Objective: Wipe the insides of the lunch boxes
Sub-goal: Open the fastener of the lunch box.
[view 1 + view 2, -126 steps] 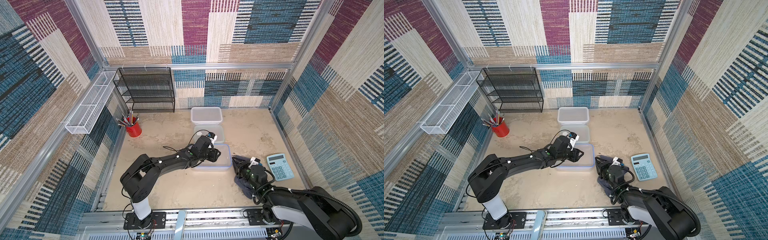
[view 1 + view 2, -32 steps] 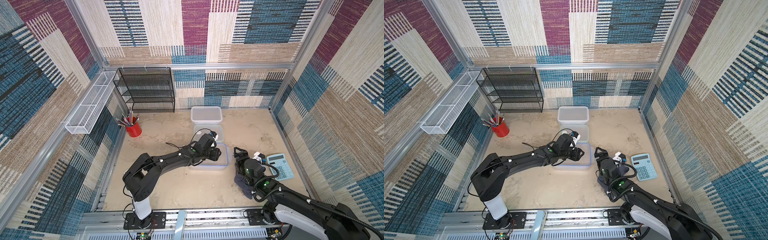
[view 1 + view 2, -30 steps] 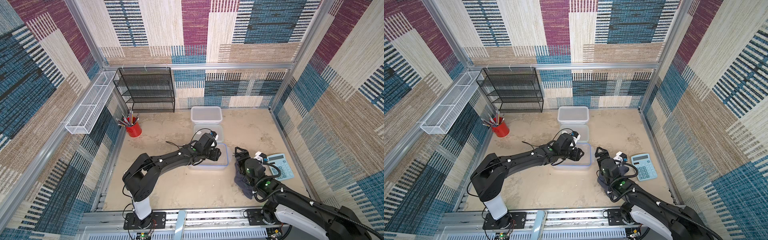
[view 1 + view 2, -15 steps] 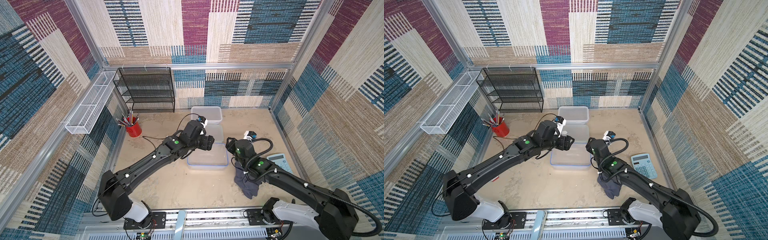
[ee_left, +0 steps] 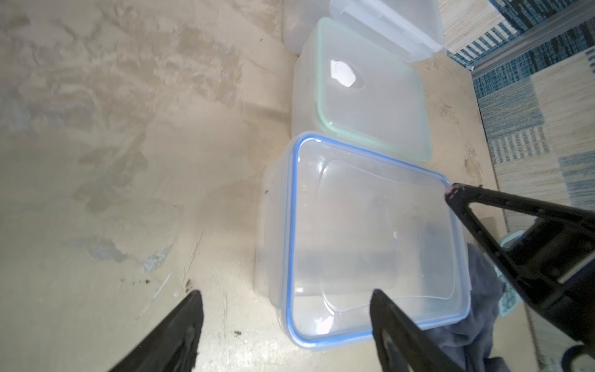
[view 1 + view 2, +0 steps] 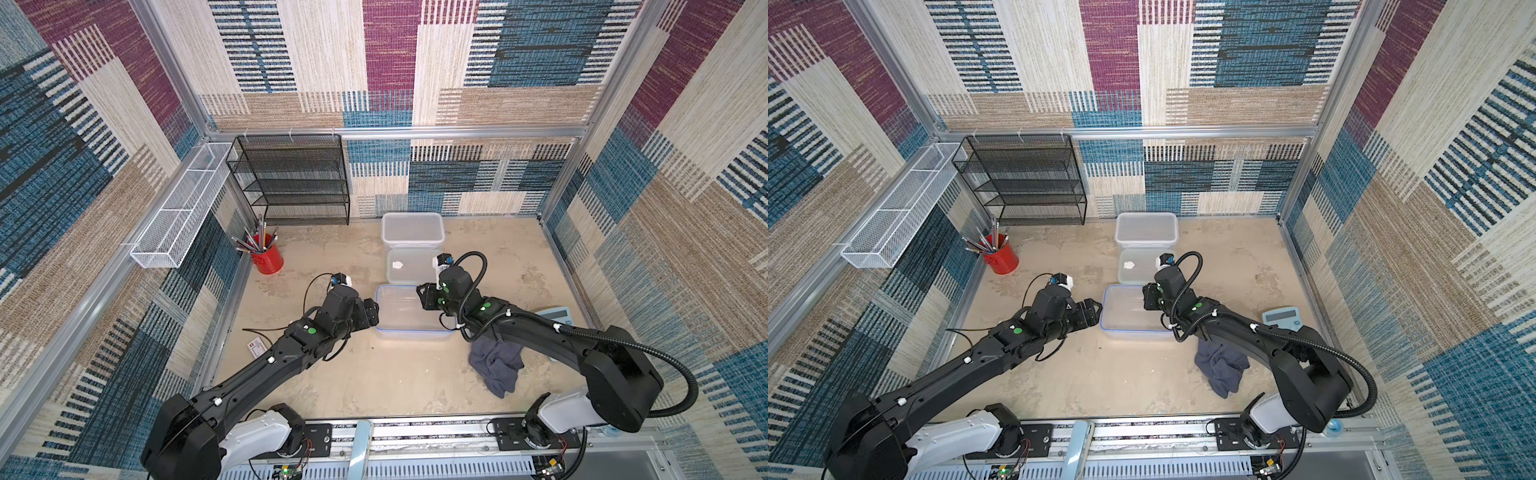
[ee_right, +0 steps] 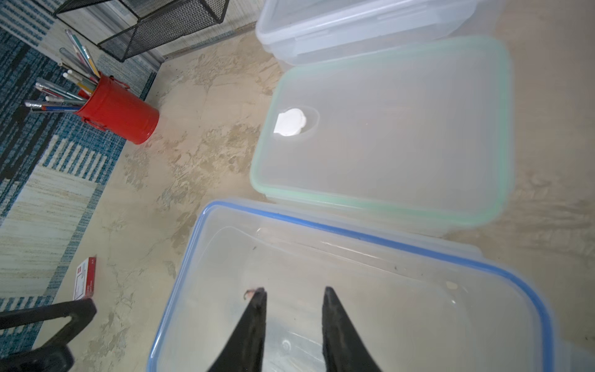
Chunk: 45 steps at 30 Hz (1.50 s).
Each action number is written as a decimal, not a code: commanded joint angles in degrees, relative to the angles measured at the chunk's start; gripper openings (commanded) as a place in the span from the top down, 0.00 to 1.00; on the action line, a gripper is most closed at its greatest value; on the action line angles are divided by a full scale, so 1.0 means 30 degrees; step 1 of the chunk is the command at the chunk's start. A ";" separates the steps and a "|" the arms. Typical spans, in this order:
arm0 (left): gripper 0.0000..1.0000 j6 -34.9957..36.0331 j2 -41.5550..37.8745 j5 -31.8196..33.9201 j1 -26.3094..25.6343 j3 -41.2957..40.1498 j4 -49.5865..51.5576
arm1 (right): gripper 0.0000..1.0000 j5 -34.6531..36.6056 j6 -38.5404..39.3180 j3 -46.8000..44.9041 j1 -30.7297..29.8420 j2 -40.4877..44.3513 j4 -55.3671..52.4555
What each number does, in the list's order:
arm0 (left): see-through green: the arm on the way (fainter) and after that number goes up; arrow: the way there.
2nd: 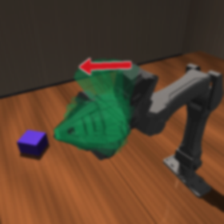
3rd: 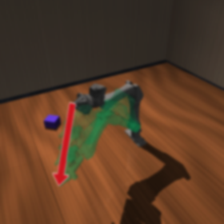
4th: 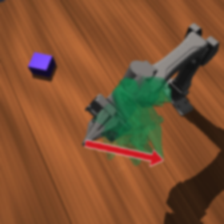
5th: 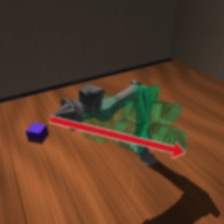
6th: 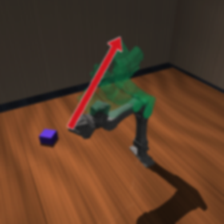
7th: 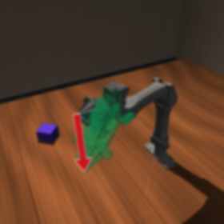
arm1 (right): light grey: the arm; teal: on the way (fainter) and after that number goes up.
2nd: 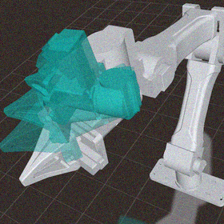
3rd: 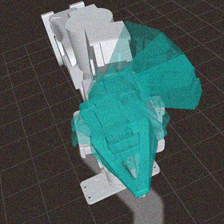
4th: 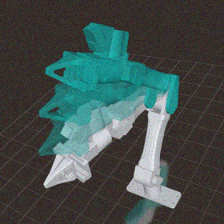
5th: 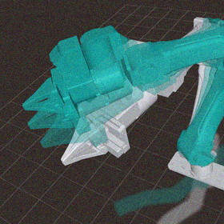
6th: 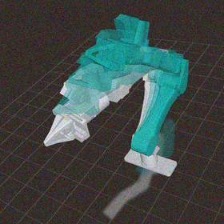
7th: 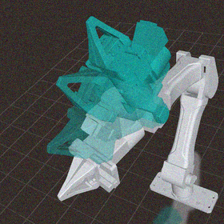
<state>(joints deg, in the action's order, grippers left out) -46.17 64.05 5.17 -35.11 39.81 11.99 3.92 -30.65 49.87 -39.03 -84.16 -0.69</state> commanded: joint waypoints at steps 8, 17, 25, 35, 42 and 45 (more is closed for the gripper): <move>0.17 -0.5703 0.0857 -0.1987 0.0770 -0.2552 -0.5844 | 0.84 -0.2869 0.1553 -0.0454 -0.0029 -0.1468 0.0841; 0.20 -0.8941 0.1784 -0.2869 0.0777 -0.4259 -1.0495 | 0.94 -0.3694 -0.0125 -0.2353 -0.0087 -0.1851 0.2026; 0.22 -1.1296 0.3478 -0.2987 0.0744 -0.5571 -1.4917 | 0.98 -0.3878 -0.1287 -0.3663 -0.0146 -0.1946 0.2953; 0.23 -1.2523 0.5272 -0.3397 0.0464 -0.5491 -1.9108 | 1.00 -0.3597 -0.1932 -0.4401 -0.0175 -0.2144 0.3112; 0.27 -1.4274 0.7917 -0.3767 0.0339 -0.6041 -2.3639 | 1.00 -0.3919 -0.2116 -0.4537 -0.0204 -0.2407 0.3226; 0.28 -1.4769 0.8942 -0.3626 0.0198 -0.6278 -2.5667 | 1.00 -0.3973 -0.2260 -0.4652 -0.0201 -0.2467 0.3162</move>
<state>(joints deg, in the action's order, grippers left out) -86.65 89.19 -1.39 -33.78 21.28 -52.84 -7.44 -35.92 37.06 -39.42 -90.30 22.85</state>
